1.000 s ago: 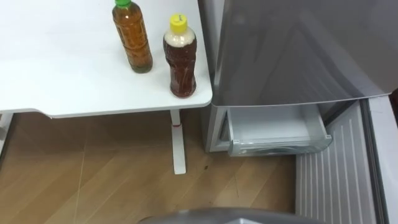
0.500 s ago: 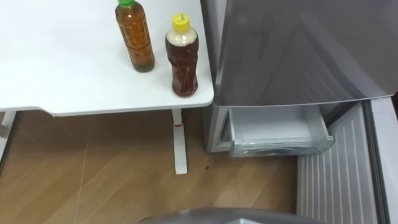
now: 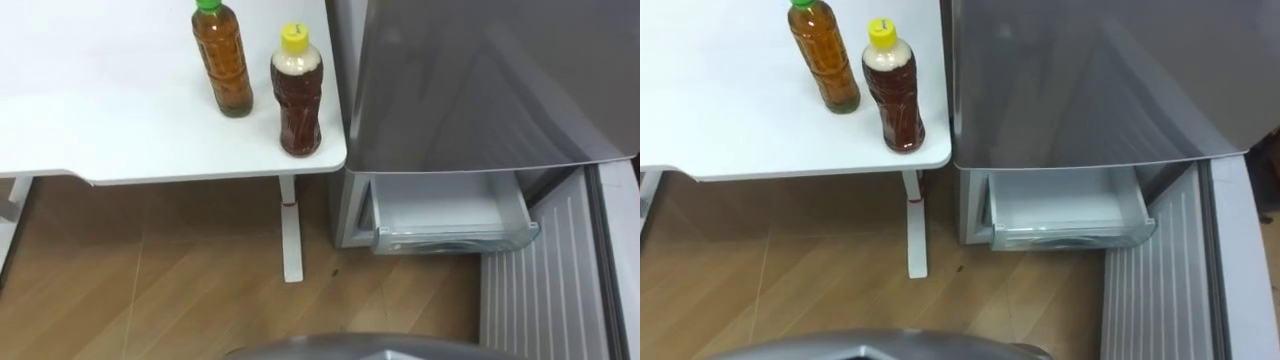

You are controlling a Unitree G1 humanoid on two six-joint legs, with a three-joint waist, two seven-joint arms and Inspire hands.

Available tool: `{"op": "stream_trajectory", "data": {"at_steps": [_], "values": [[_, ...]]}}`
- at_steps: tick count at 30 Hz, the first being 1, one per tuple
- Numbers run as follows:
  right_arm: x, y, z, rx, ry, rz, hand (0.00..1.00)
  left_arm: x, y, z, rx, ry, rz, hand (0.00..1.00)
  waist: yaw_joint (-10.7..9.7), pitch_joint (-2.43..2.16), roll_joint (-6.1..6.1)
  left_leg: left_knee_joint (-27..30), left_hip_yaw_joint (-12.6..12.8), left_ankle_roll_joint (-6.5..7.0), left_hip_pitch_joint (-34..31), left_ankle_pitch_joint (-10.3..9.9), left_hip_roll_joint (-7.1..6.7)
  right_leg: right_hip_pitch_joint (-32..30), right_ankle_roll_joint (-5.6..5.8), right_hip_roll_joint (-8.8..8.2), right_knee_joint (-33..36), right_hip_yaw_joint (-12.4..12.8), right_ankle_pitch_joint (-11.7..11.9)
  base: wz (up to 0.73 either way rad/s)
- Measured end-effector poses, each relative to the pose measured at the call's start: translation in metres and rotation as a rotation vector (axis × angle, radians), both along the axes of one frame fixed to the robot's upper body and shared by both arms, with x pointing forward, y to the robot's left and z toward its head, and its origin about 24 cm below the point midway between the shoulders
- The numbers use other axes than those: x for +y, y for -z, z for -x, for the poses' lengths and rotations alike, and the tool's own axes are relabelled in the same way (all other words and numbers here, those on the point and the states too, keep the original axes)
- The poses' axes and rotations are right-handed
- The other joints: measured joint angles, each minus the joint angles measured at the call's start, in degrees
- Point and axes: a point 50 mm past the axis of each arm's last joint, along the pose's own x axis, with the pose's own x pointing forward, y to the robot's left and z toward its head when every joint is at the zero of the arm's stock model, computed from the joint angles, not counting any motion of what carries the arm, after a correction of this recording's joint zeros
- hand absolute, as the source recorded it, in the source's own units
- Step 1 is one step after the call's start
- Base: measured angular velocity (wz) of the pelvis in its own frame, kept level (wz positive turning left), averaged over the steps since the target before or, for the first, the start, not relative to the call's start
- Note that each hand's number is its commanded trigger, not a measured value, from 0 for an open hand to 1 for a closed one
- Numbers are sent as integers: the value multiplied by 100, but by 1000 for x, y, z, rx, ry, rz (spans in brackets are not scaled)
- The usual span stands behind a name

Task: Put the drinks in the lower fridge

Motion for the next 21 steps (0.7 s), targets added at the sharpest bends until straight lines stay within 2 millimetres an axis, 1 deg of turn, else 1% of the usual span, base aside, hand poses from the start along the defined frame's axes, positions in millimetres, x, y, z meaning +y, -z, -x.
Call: {"op": "stream_trajectory", "data": {"at_steps": [2, 3, 5, 6, 7, 8, 9, 10, 12, 14, 18, 20, 21], "values": [[0, 0, 3, 4, 13, 2, 0, 3, -2, -4, -53, -146, -17, 0, 71, -2, 9, -25, -2, 2, 3, -2, 1, -3, 1, 1, -2, -11, 0, 0], [0, 0, 4, 6, 16, 3, 0, 4, -2, -5, -65, -182, -22, 0, 92, -2, 11, -28, -5, 4, 2, -3, 1, -5, 0, -2, -1, -26, 1, 5], [0, 0, 5, 5, 34, 2, 0, 9, -5, -8, -99, -335, -48, 0, 121, -6, 16, -41, -48, 6, -14, -4, 0, -9, 0, -15, 0, -96, 1, 8], [0, 0, 5, 4, 36, 3, 0, 10, -5, -9, -107, -372, -55, 0, 129, -6, 16, -44, -47, 6, -15, -4, 1, -11, -1, -15, 2, -102, 1, 4], [0, 0, 5, 1, 44, 5, 0, 14, -7, -11, -125, -441, -72, 0, 135, -17, 39, -44, -47, 6, -20, -4, 1, -8, -2, -14, 3, -107, 2, 0], [0, 0, 5, -3, 53, 5, 0, 17, -10, -16, -151, -503, -87, 0, 160, -17, 38, -38, -47, 6, -40, -4, -1, -17, -2, -18, 4, -116, 3, 0], [-1, 0, 5, -6, 53, 5, 0, 19, -11, -19, -163, -523, -96, 0, 179, -17, 38, -39, -47, 6, -50, -4, -2, -33, -2, -19, 7, -115, 3, 0], [-1, 0, 4, -12, 56, 7, 0, 23, -14, -26, -187, -545, -119, 0, 220, -29, 55, -36, -53, 6, -66, -3, -7, -46, -1, -23, 8, -110, 3, 0], [-2, 0, 3, -21, 49, 12, 0, 30, -19, -34, -216, -569, -164, 0, 261, -32, 50, -29, -58, 6, -48, -2, -14, -25, -1, -30, 7, -111, 3, 0], [-4, -1, -2, -54, 29, 19, 0, 38, -26, -43, -245, -601, -219, 0, 253, -34, 60, -22, -63, 6, -62, -2, -21, -15, 1, -35, -12, -121, 2, 0], [-6, -1, -7, -84, -10, 36, 0, 47, -41, -60, -303, -653, -302, 0, 236, -35, 83, -4, -92, 6, -110, -2, -24, -44, 3, -34, -16, -139, 1, 4], [-7, -2, -10, -97, -15, 39, 0, 53, -53, -75, -351, -675, -358, 0, 237, -38, 98, -5, -146, 6, -129, -2, -27, -56, 3, -33, -15, -149, 1, 7], [-7, -2, -10, -99, -18, 39, 0, 55, -56, -78, -364, -679, -371, 0, 246, -38, 101, -7, -146, 6, -130, -2, -27, -59, 3, -34, -12, -150, 1, 4]]}}
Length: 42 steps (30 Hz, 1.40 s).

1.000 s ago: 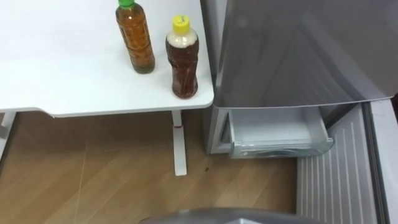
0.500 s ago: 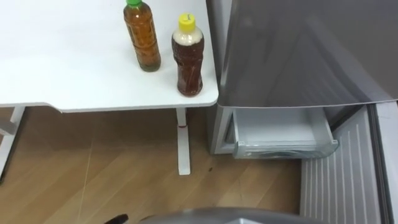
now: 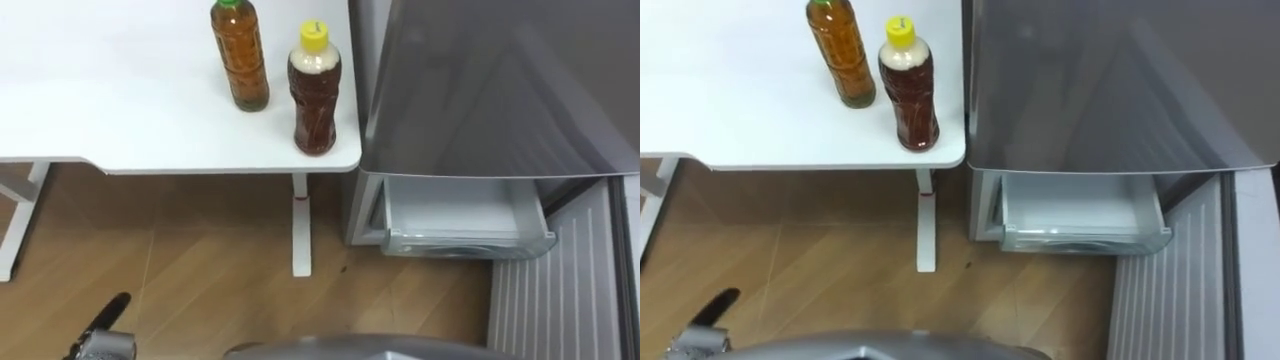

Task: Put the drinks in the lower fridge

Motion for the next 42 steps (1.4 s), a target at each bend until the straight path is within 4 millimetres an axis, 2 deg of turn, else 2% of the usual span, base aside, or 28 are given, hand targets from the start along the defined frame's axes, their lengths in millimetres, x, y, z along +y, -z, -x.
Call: {"op": "stream_trajectory", "data": {"at_steps": [4, 9, 15, 17, 19, 23, 26, 28, 33, 35, 37, 41, 42], "values": [[-2, -1, 1, -17, -5, 0, 0, 8, -25, -22, -44, 10, -139, 0, 15, -3, 41, 9, -14, 1, 31, 1, -2, 17, 0, -5, 22, 0, 0, 0], [-5, -2, 3, -29, -4, -9, 0, 14, -51, -37, -80, 53, -311, 0, -8, -1, 57, 11, -16, 1, 29, 1, -4, 21, 1, -11, 24, -18, -1, 0], [-5, -2, 2, -37, -14, -20, 0, 11, -84, -59, -124, 189, -557, 0, -28, 3, 40, 35, -96, 3, 34, 2, -16, 35, 1, -21, 20, -63, 0, 4], [-4, -1, 3, -39, -18, -28, 0, 7, -93, -67, -146, 247, -628, 0, -39, 18, 3, 57, -151, 3, 33, 3, -27, 66, 2, -29, 10, -95, -1, 10], [-3, -1, 2, -46, -24, -43, 0, 3, -110, -76, -207, 284, -695, 0, -73, 35, -35, 63, -174, 3, 31, 2, -29, 84, 3, -32, -2, -132, -2, 7], [-3, -1, 1, -50, -36, -60, 0, 3, -140, -89, -324, 351, -818, 0, -133, 39, -38, 72, -165, 3, 24, 2, -30, 88, 4, -30, -8, -122, -2, 0], [-4, -1, 2, -48, -33, -68, 0, 0, -161, -98, -434, 412, -871, 0, -185, 48, -24, 91, -158, 3, -6, 2, -30, 89, 4, -30, -7, -122, -2, 0], [-4, -1, 1, -43, -33, -80, 0, -3, -168, -106, -472, 478, -895, 0, -211, 67, 7, 91, -159, 3, -14, 2, -31, 94, 7, -31, -6, -134, -4, 0], [-4, -1, -1, -28, -32, -101, 0, -13, -171, -118, -539, 640, -895, 0, -317, 79, 39, 101, -140, 3, -19, 3, -31, 53, 11, -31, 4, -126, -8, 0], [-4, -1, 0, -16, -32, -108, 0, -20, -178, -123, -585, 689, -893, 0, -339, 84, 42, 104, -151, 3, -56, 3, -31, 23, 10, -29, 0, -122, -6, 0], [-4, -1, 1, -4, -27, -116, 0, -36, -192, -130, -694, 789, -905, 0, -339, 92, 56, 102, -152, 3, -66, 3, -35, 25, 14, -33, -5, -117, -2, 0], [-5, -1, -1, 0, -38, -118, 0, -54, -204, -144, -816, 939, -909, 0, -400, 155, 148, 102, -147, 3, -60, 3, -31, 43, 13, -32, -3, -128, -2, 0], [-5, -1, -2, 0, -40, -116, 0, -55, -205, -145, -825, 954, -908, 0, -424, 155, 166, 102, -146, 3, -70, 3, -31, 35, 13, -32, -3, -127, -2, 0]]}}
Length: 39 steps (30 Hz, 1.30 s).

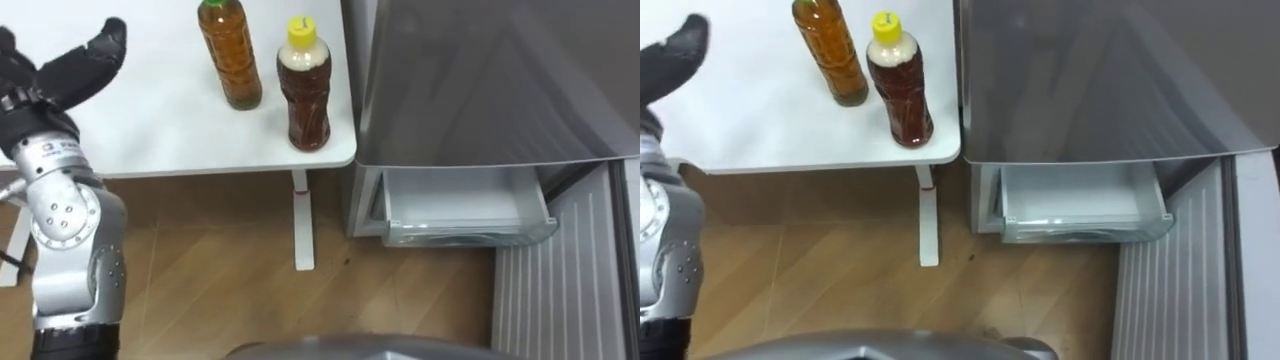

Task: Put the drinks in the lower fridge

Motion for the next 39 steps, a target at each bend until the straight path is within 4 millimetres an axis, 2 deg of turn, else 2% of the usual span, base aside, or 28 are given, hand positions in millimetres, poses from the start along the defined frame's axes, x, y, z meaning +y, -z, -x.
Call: {"op": "stream_trajectory", "data": {"at_steps": [3, 7, 14, 28, 39], "values": [[0, 0, 0, 1, 0, -4, 0, -7, -11, -1, -29, 81, -21, 0, -58, 8, 3, 3, 22, -1, -36, 1, 4, -74, -7, 2, 8, 9, -8, -3], [0, 0, 2, 20, 0, -14, 0, -21, -25, -9, -75, 222, -71, 0, -110, -11, -44, 14, 16, -1, -104, 1, 3, -129, -7, 2, 14, 4, -8, 0], [0, 0, 0, 20, -1, -11, 0, -29, -23, -15, -13, 352, -102, 0, -229, -48, -142, 48, 18, -1, -95, 0, 5, -70, -9, 1, 17, 0, -4, 0], [-1, 0, 1, 34, 1, 0, 0, -49, -21, -16, 11, 534, -122, 0, -263, -49, -108, 53, 81, -1, -67, 1, 23, -95, -18, 10, 27, 12, 4, 0], [-1, 0, 1, 34, 1, 3, 0, -57, -17, -16, 21, 587, -98, 0, -215, -45, -85, 42, 108, -2, -46, 1, 26, -53, -20, 20, 11, 44, 5, -1]]}}
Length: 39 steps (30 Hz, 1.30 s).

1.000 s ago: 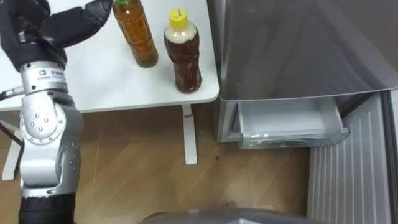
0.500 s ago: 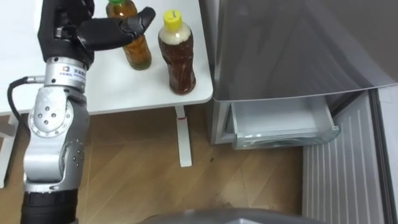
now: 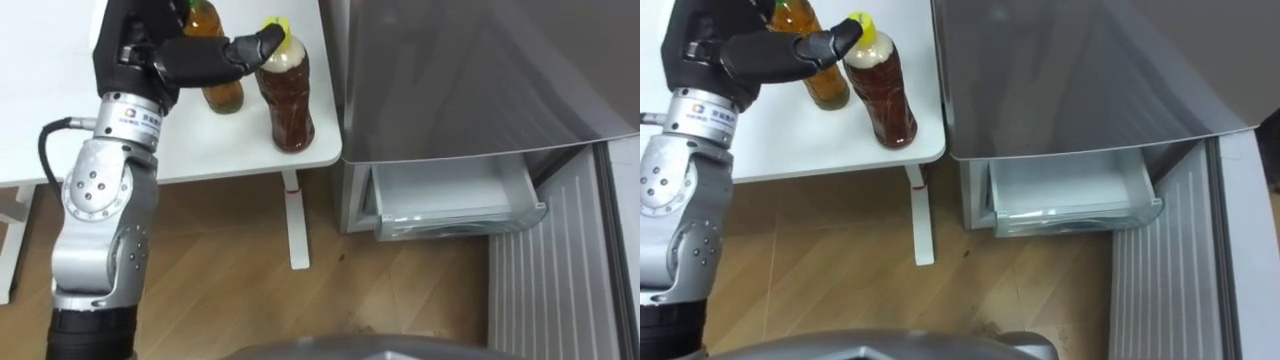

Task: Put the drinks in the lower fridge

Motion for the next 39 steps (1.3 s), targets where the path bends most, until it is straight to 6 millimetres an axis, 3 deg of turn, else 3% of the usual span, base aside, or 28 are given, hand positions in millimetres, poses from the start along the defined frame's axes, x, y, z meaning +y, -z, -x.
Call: {"op": "stream_trajectory", "data": {"at_steps": [18, 24, 32, 39], "values": [[-1, 0, 0, 9, 6, 13, 0, -8, 8, -1, 51, 61, -2, 0, 26, -2, 3, 8, 24, 0, 33, 0, 9, 21, -8, 8, 15, 15, 10, 0], [-1, 0, -2, 2, 4, 21, 0, -13, 19, -3, 101, 91, -3, 0, 31, -27, 34, 11, 36, 0, -30, 0, 13, -62, -10, 16, 27, 44, 15, 0], [0, 0, -3, 4, -5, 18, 0, -14, 22, -3, 117, 108, -4, 0, 30, -2, -2, -42, 53, 0, 49, 0, 22, -35, -10, 24, 88, 96, 15, -4], [2, 1, -4, 6, -30, 16, 0, -18, 40, -4, 196, 137, -1, 0, 32, 3, -16, 13, 71, 0, -4, 0, 22, -106, -15, 18, 97, 95, 18, 0]]}}
